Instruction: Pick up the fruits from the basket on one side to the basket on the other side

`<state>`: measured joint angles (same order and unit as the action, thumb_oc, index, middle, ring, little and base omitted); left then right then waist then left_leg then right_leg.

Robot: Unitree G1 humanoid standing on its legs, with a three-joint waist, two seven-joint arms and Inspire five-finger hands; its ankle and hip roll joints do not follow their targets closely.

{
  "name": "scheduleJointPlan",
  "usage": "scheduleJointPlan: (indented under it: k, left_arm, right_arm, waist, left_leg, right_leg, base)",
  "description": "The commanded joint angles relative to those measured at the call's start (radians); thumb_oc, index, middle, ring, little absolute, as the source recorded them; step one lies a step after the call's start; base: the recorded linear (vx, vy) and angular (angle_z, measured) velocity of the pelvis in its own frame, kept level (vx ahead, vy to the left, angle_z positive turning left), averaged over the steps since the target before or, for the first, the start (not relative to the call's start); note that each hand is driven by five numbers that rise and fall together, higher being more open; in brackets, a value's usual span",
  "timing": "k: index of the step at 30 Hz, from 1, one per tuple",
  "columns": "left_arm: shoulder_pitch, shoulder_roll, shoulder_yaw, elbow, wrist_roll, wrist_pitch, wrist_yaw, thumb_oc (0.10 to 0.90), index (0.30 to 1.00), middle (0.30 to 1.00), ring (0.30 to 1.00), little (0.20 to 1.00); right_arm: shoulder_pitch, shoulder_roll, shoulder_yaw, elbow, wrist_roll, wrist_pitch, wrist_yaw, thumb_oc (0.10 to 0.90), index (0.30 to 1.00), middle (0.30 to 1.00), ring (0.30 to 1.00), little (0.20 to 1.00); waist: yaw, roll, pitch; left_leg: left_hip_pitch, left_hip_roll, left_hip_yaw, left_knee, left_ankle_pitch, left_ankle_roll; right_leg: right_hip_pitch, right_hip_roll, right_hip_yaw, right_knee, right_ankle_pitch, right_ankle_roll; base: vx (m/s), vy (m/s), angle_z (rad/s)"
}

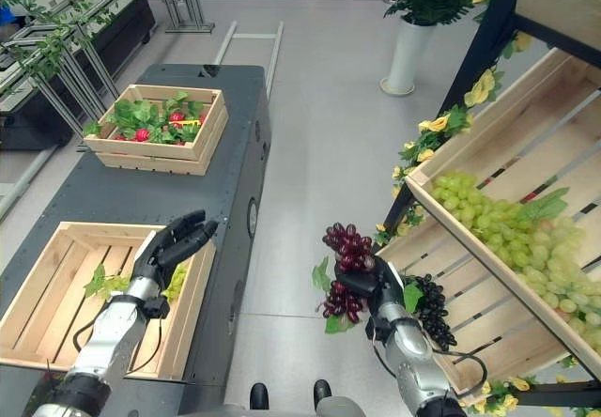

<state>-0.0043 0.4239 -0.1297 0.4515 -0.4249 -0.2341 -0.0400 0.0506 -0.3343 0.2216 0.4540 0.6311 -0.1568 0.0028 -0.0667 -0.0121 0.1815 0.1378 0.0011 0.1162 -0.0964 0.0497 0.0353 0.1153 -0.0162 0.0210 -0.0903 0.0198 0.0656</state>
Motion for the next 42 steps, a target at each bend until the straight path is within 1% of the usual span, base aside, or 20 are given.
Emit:
scheduleJointPlan:
  k: [1,3,6,8,10,12,15,16,18,20,22,25,26,27,30,34,36,37,38,42]
  left_arm:
    - [-0.083,-0.037,-0.014,0.037,0.019,-0.12,0.014,0.8,0.9,0.9,0.9,0.9]
    - [-0.067,-0.04,-0.026,0.034,0.012,-0.107,0.012,0.8,0.9,0.9,0.9,0.9]
    - [-0.046,-0.035,-0.07,0.005,0.037,-0.12,0.022,0.8,0.9,0.9,0.9,0.9]
    - [-0.062,-0.032,-0.093,-0.001,0.047,-0.126,0.032,0.8,0.9,0.9,0.9,0.9]
    - [-0.065,-0.027,-0.103,-0.01,0.03,-0.113,0.021,0.8,0.9,0.9,0.9,0.9]
    - [-0.049,-0.006,-0.121,-0.028,0.046,-0.125,0.003,0.8,0.9,0.9,0.9,0.9]
    - [-0.048,0.016,-0.13,-0.047,0.03,-0.132,0.002,0.8,0.9,0.9,0.9,0.9]
    - [-0.066,0.036,-0.132,-0.055,-0.002,-0.149,0.007,0.8,0.9,0.9,0.9,0.9]
    - [-0.131,0.053,-0.153,-0.056,-0.008,-0.16,0.044,0.8,0.9,0.9,0.9,0.9]
    - [-0.192,0.069,-0.174,-0.056,-0.007,-0.157,0.063,0.8,0.9,0.9,0.9,0.9]
    - [-0.226,0.078,-0.189,-0.06,-0.007,-0.155,0.066,0.8,0.9,0.9,0.9,0.9]
    - [-0.267,0.111,-0.217,-0.11,0.007,-0.148,0.039,0.8,0.9,0.9,0.9,0.9]
    - [-0.268,0.113,-0.217,-0.112,0.006,-0.15,0.038,0.8,0.9,0.9,0.9,0.9]
    - [-0.273,0.128,-0.22,-0.123,-0.006,-0.152,0.025,0.8,0.9,0.9,0.9,0.9]
    - [-0.29,0.142,-0.221,-0.143,-0.02,-0.148,0.025,0.8,0.9,0.9,0.9,0.9]
    - [-0.32,0.156,-0.232,-0.184,-0.024,-0.132,0.024,0.8,0.9,0.9,0.9,0.9]
    - [-0.324,0.164,-0.234,-0.199,-0.026,-0.126,0.02,0.8,0.9,0.9,0.9,0.9]
    - [-0.329,0.174,-0.24,-0.222,-0.023,-0.124,0.023,0.8,0.9,0.9,0.9,0.9]
    - [-0.332,0.179,-0.241,-0.227,-0.025,-0.123,0.023,0.8,0.9,0.9,0.9,0.9]
    - [-0.335,0.223,-0.239,-0.272,-0.049,-0.1,0.011,0.8,0.9,0.9,0.9,0.9]
  right_arm:
    - [-0.06,0.014,-0.049,-0.002,-0.029,-0.105,0.046,0.4,0.3,0.3,0.3,0.3]
    - [-0.052,0.018,-0.051,0.017,-0.024,-0.094,0.047,0.4,0.3,0.3,0.3,0.3]
    - [-0.042,0.024,-0.048,0.026,-0.001,-0.111,0.029,0.4,0.3,0.3,0.3,0.3]
    - [-0.048,0.025,-0.043,0.04,0.006,-0.139,0.006,0.4,0.3,0.3,0.3,0.3]
    - [-0.046,0.028,-0.047,0.054,0.019,-0.159,-0.017,0.4,0.3,0.3,0.3,0.3]
    - [-0.046,0.029,-0.058,0.088,0.023,-0.208,-0.045,0.4,0.3,0.3,0.3,0.3]
    - [-0.058,0.025,-0.063,0.088,0.047,-0.237,-0.054,0.4,0.3,0.3,0.3,0.3]
    - [-0.088,0.006,-0.069,0.076,0.045,-0.272,-0.073,0.4,0.3,0.3,0.3,0.3]
    - [-0.152,-0.029,-0.069,0.057,0.042,-0.298,-0.118,0.4,0.3,0.3,0.3,0.3]
    - [-0.201,-0.065,-0.081,0.05,0.045,-0.31,-0.137,0.4,0.3,0.3,0.3,0.3]
    - [-0.232,-0.092,-0.09,0.048,0.03,-0.309,-0.149,0.4,0.3,0.3,0.3,0.3]
    - [-0.292,-0.178,-0.113,0.036,-0.017,-0.3,-0.208,0.4,0.3,0.3,0.3,0.3]
    - [-0.295,-0.184,-0.117,0.039,-0.012,-0.299,-0.204,0.4,0.3,0.3,0.3,0.3]
    - [-0.313,-0.224,-0.141,0.054,0.003,-0.301,-0.203,0.4,0.3,0.3,0.3,0.3]
    - [-0.343,-0.265,-0.171,0.067,-0.022,-0.311,-0.241,0.4,0.3,0.3,0.3,0.3]
    - [-0.396,-0.318,-0.209,0.104,-0.027,-0.287,-0.292,0.4,0.3,0.3,0.3,0.3]
    - [-0.402,-0.332,-0.219,0.118,-0.026,-0.283,-0.298,0.4,0.3,0.3,0.3,0.3]
    - [-0.411,-0.365,-0.236,0.146,-0.018,-0.267,-0.299,0.4,0.3,0.3,0.3,0.3]
    - [-0.414,-0.377,-0.241,0.161,-0.013,-0.262,-0.294,0.4,0.3,0.3,0.3,0.3]
    - [-0.441,-0.459,-0.27,0.215,0.019,-0.198,-0.306,0.4,0.3,0.3,0.3,0.3]
  waist:
    - [-0.012,0.002,-0.074]
    - [-0.013,-0.001,-0.067]
    - [-0.015,-0.009,-0.033]
    - [-0.014,-0.012,-0.008]
    - [-0.014,-0.013,0.002]
    - [-0.012,-0.011,0.022]
    - [-0.01,-0.008,0.055]
    - [-0.008,-0.008,0.109]
    - [-0.005,-0.007,0.179]
    - [-0.005,-0.01,0.222]
    - [-0.004,-0.011,0.244]
    - [0.007,-0.013,0.284]
    - [0.007,-0.013,0.285]
    - [0.01,-0.014,0.294]
    - [0.011,-0.017,0.31]
    - [0.016,-0.021,0.323]
    - [0.019,-0.021,0.326]
    - [0.025,-0.023,0.333]
    - [0.027,-0.025,0.335]
    - [0.037,-0.036,0.336]
  left_leg:
    - [0.012,-0.028,-0.012,0.009,-0.132,-0.014]
    - [0.012,-0.027,-0.007,0.009,-0.132,-0.013]
    - [-0.003,-0.026,0.0,0.009,-0.123,-0.007]
    - [-0.015,-0.024,0.0,0.009,-0.118,-0.004]
    - [-0.02,-0.023,-0.001,0.009,-0.118,-0.003]
    - [-0.027,-0.019,0.004,0.009,-0.111,0.004]
    - [-0.053,-0.018,0.009,0.038,-0.109,0.007]
    - [-0.115,-0.019,0.012,0.11,-0.119,0.01]
    - [-0.2,-0.023,0.015,0.178,-0.121,0.011]
    - [-0.273,-0.021,0.024,0.245,-0.13,0.013]
    - [-0.322,-0.024,0.02,0.29,-0.137,0.013]
    - [-0.447,-0.043,-0.001,0.423,-0.171,0.015]
    - [-0.455,-0.043,-0.001,0.433,-0.173,0.015]
    - [-0.492,-0.044,-0.002,0.482,-0.19,0.014]
    - [-0.553,-0.043,-0.001,0.576,-0.224,0.012]
    - [-0.631,-0.036,-0.004,0.703,-0.275,0.009]
    - [-0.645,-0.033,-0.003,0.73,-0.286,0.01]
    - [-0.674,-0.03,-0.008,0.779,-0.308,0.011]
    - [-0.684,-0.029,-0.01,0.797,-0.315,0.011]
    - [-0.741,-0.024,-0.018,0.865,-0.341,0.014]
  right_leg:
    - [0.002,0.018,-0.055,0.003,-0.013,0.001]
    - [0.0,0.019,-0.055,0.003,-0.01,0.003]
    - [-0.023,0.021,-0.053,0.021,-0.003,0.004]
    - [-0.041,0.021,-0.056,0.039,-0.003,0.005]
    - [-0.049,0.021,-0.058,0.051,-0.007,0.007]
    - [-0.08,0.018,-0.059,0.108,-0.026,0.009]
    - [-0.124,0.016,-0.058,0.165,-0.042,0.007]
    - [-0.176,0.013,-0.058,0.214,-0.051,0.002]
    - [-0.239,0.014,-0.058,0.257,-0.05,-0.005]
    - [-0.301,0.015,-0.056,0.295,-0.048,-0.01]
    - [-0.342,0.017,-0.053,0.326,-0.05,-0.015]
    - [-0.454,0.016,-0.064,0.435,-0.073,-0.026]
    - [-0.461,0.016,-0.066,0.443,-0.075,-0.027]
    - [-0.493,0.014,-0.075,0.484,-0.089,-0.032]
    - [-0.547,0.009,-0.089,0.566,-0.117,-0.041]
    - [-0.61,-0.006,-0.112,0.679,-0.157,-0.057]
    - [-0.62,-0.01,-0.119,0.704,-0.165,-0.058]
    - [-0.64,-0.015,-0.128,0.752,-0.181,-0.063]
    - [-0.649,-0.016,-0.131,0.769,-0.185,-0.064]
    - [-0.696,-0.017,-0.142,0.831,-0.2,-0.069]
  base:
    - [0.03,0.017,-0.18]
    - [0.02,0.008,-0.13]
    - [-0.04,-0.013,-0.16]
    - [-0.05,-0.031,-0.11]
    - [0.02,-0.032,-0.07]
    - [0.07,-0.043,0.0]
    - [-0.05,-0.009,-0.01]
    - [-0.23,-0.02,-0.03]
    - [-0.33,-0.032,-0.07]
    - [-0.25,-0.054,-0.12]
    - [-0.19,-0.057,0.0]
    - [-0.19,-0.077,0.03]
    - [-0.11,-0.08,0.07]
    - [-0.09,-0.058,0.09]
    - [-0.07,-0.066,0.07]
    - [-0.04,-0.04,0.09]
    - [0.0,-0.034,0.11]
    - [0.0,-0.053,0.08]
    - [0.0,-0.068,0.08]
    - [0.0,-0.061,0.09]
